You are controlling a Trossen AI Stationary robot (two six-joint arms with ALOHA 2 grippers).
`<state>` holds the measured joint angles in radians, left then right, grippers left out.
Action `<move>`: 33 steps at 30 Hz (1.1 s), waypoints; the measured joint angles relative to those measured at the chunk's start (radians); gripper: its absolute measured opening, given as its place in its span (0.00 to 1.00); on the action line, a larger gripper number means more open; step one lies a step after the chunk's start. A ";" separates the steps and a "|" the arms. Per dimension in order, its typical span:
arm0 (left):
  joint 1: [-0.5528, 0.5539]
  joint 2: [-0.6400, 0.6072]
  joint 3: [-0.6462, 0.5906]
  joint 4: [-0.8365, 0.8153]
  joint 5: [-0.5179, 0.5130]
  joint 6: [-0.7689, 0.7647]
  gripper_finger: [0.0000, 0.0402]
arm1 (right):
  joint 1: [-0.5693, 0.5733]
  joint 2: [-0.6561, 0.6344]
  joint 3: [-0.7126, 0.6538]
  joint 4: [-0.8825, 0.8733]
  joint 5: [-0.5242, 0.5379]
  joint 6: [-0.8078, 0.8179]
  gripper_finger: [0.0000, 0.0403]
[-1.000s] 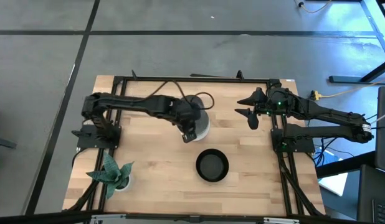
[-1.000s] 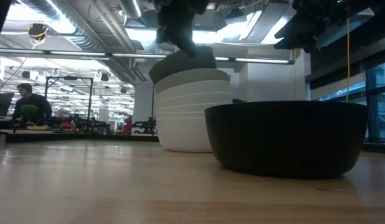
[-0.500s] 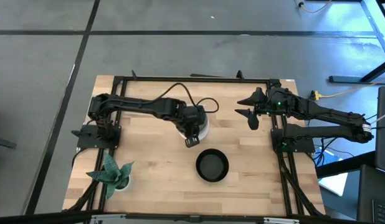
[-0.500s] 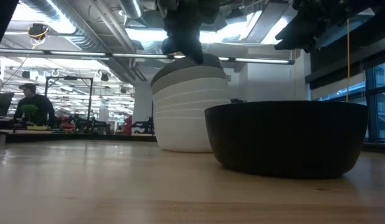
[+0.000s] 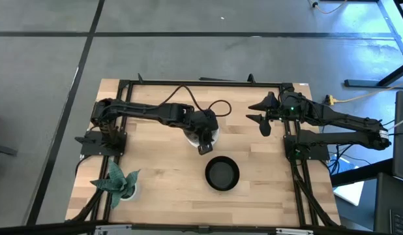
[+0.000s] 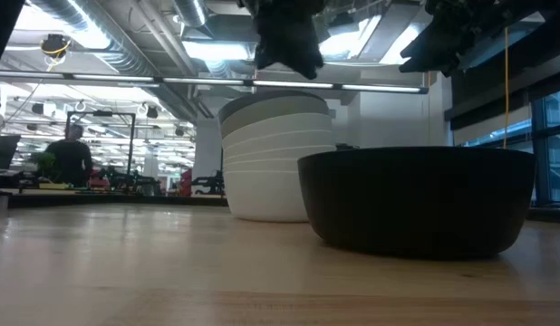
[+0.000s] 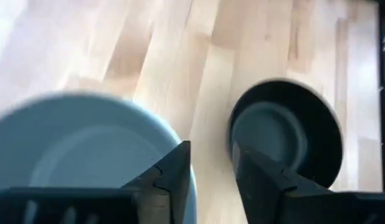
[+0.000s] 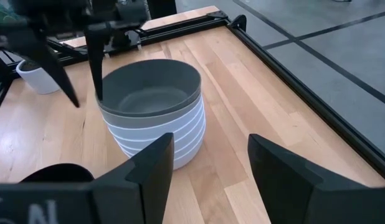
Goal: Nest bowls inside each other
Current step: Stack the black bowl on top of the gray bowl
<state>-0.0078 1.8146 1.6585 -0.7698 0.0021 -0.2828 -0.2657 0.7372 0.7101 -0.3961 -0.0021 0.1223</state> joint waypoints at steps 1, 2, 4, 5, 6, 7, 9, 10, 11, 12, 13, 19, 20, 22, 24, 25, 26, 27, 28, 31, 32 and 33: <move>0.000 -0.007 0.000 0.014 -0.001 0.009 0.30 | 0.000 0.000 0.000 0.000 0.000 0.000 0.51; 0.000 -0.016 0.000 0.022 -0.011 0.015 0.32 | 0.000 0.000 0.000 0.002 0.000 0.000 0.51; -0.002 -0.041 0.000 0.044 -0.062 0.042 0.33 | 0.000 0.000 0.000 0.004 -0.001 0.008 0.51; -0.005 -0.059 0.000 0.042 -0.095 0.060 0.34 | 0.000 0.000 0.000 0.004 -0.005 0.018 0.51; -0.009 -0.076 0.000 0.040 -0.135 0.075 0.34 | 0.000 0.000 0.000 0.004 -0.023 0.031 0.51; -0.013 -0.095 0.000 0.042 -0.175 0.087 0.34 | 0.000 0.000 0.000 0.004 -0.051 0.045 0.51; -0.023 -0.139 0.000 0.032 -0.257 0.107 0.34 | 0.002 0.000 0.000 0.004 -0.126 0.072 0.51; -0.030 -0.159 0.000 0.033 -0.298 0.111 0.34 | 0.009 0.000 0.000 0.004 -0.163 0.085 0.51; -0.037 -0.181 0.001 0.031 -0.331 0.111 0.34 | 0.021 0.000 0.000 0.004 -0.193 0.098 0.51; -0.044 -0.203 0.000 0.021 -0.363 0.111 0.34 | 0.037 0.000 0.000 0.004 -0.207 0.109 0.51; -0.052 -0.224 -0.008 0.021 -0.385 0.111 0.34 | 0.058 0.000 0.000 0.004 -0.209 0.117 0.51; -0.103 -0.358 -0.165 0.131 -0.456 0.083 0.34 | 0.216 0.001 0.000 0.004 -0.102 0.151 0.51; -0.112 -0.385 -0.215 0.164 -0.458 0.083 0.34 | 0.243 0.001 0.000 0.007 -0.077 0.164 0.51; -0.124 -0.438 -0.317 0.267 -0.459 0.075 0.34 | 0.296 0.003 0.000 0.013 -0.022 0.197 0.51; -0.137 -0.494 -0.425 0.351 -0.457 0.053 0.34 | 0.344 0.013 0.000 0.012 0.039 0.231 0.51; -0.143 -0.523 -0.476 0.394 -0.457 0.044 0.34 | 0.367 0.020 0.000 0.014 0.067 0.247 0.51; -0.149 -0.551 -0.523 0.429 -0.458 0.029 0.34 | 0.387 0.031 0.000 0.013 0.093 0.262 0.51; -0.155 -0.580 -0.568 0.460 -0.458 0.023 0.34 | 0.406 0.047 0.000 0.020 0.115 0.270 0.51; -0.162 -0.607 -0.610 0.490 -0.459 0.022 0.34 | 0.426 0.066 0.000 0.034 0.128 0.286 0.51; -0.189 -0.687 -0.720 0.555 -0.460 0.000 0.34 | 0.473 0.139 0.000 0.072 0.139 0.318 0.51; -0.199 -0.712 -0.752 0.573 -0.457 -0.001 0.34 | 0.485 0.166 0.000 0.085 0.140 0.325 0.51; -0.211 -0.736 -0.782 0.582 -0.456 -0.003 0.34 | 0.496 0.195 0.000 0.098 0.140 0.337 0.51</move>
<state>-0.2183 1.0784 0.8764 -0.1874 -0.4538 -0.2859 0.2304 0.9322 0.7101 -0.2983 0.1379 0.4594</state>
